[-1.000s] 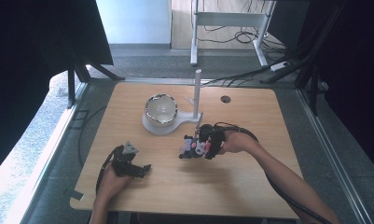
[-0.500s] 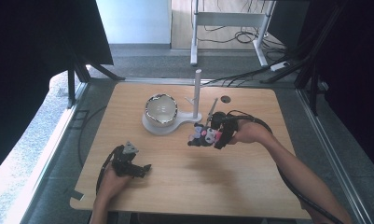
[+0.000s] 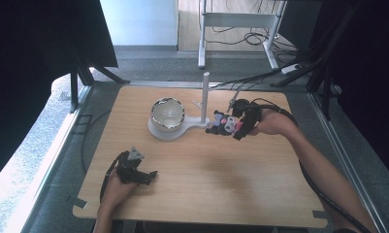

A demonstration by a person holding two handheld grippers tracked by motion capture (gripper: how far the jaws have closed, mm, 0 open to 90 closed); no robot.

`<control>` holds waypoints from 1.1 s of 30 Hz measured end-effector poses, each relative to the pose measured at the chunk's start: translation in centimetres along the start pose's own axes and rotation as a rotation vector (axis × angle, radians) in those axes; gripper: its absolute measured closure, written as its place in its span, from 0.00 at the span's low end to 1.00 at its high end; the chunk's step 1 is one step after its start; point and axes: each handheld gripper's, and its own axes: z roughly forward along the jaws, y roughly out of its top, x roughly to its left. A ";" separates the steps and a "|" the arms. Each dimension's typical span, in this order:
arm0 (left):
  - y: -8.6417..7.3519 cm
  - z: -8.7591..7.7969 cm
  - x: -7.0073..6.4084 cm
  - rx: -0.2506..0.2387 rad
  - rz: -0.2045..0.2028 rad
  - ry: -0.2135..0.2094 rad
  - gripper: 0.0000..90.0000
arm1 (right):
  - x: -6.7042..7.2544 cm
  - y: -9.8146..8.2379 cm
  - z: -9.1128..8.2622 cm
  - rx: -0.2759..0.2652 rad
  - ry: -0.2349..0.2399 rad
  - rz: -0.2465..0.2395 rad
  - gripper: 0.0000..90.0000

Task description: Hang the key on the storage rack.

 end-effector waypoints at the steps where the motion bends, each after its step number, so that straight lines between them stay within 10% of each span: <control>1: 0.0 0.0 0.0 0.000 -0.001 0.000 0.00 | -0.2 -0.1 -0.3 -0.001 -0.001 0.006 0.50; 33: 0.0 0.0 0.0 0.002 0.001 -0.002 0.00 | -5.5 1.2 -8.6 -0.082 -0.085 0.151 0.50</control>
